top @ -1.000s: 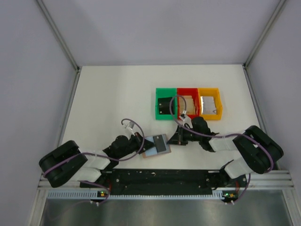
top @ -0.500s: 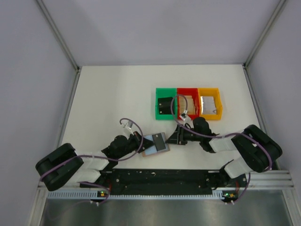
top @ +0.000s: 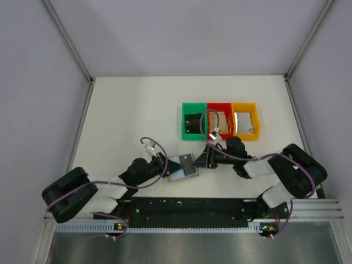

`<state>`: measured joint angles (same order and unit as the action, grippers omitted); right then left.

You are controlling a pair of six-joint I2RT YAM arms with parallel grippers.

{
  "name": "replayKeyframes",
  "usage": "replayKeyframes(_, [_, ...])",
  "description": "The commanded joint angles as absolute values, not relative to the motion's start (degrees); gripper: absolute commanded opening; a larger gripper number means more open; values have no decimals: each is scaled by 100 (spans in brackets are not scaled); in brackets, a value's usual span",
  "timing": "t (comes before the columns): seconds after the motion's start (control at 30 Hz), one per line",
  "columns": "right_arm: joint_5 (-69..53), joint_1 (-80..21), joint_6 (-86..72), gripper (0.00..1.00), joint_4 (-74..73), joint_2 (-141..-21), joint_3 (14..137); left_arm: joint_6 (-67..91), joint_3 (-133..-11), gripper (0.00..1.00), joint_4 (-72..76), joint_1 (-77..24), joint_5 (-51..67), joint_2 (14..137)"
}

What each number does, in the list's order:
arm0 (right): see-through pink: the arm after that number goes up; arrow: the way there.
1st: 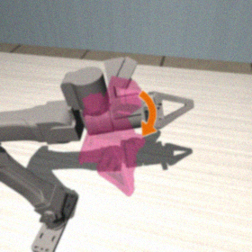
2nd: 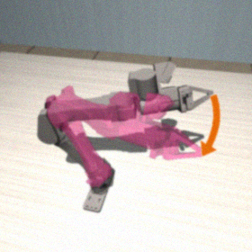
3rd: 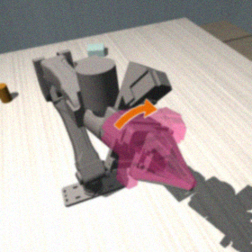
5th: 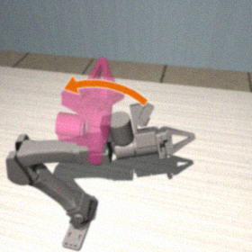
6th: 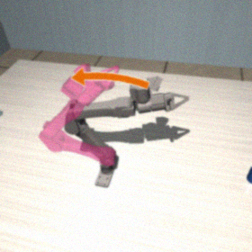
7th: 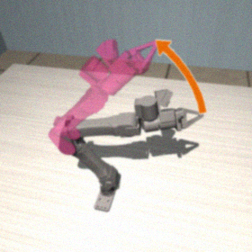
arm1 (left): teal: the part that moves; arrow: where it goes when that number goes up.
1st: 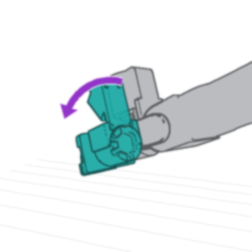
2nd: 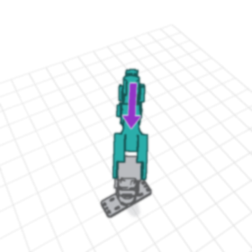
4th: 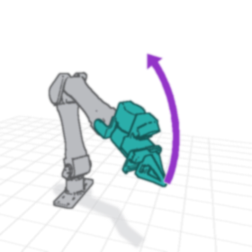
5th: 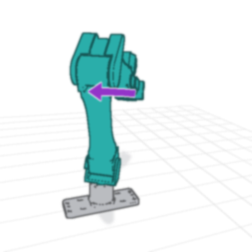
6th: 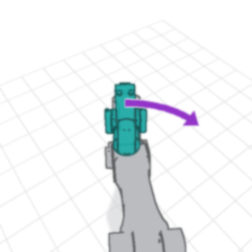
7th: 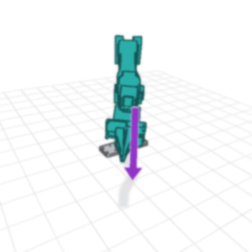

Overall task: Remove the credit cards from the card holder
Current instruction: Remove the credit card from the card holder.

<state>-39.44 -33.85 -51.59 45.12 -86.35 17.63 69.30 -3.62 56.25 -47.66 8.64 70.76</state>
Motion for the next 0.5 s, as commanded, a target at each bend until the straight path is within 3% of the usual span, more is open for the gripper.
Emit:
replayKeyframes(0.0, [-4192,-3331,-5256,40,5176,-8666,1793,6856,-123,0,6231,-4746,1037,7049])
replayKeyframes(0.1, [-4403,-3340,-5378,31,5544,-8718,1767,6847,-141,0,6275,-4755,1090,7154])
replayKeyframes(0.27, [-4535,-3331,-5520,0,5994,-8842,1653,6926,-27,0,6565,-4746,1020,7269])
replayKeyframes(0.47, [-4474,-3129,-5581,0,6152,-8947,1477,6935,263,0,6548,-4755,774,7032])
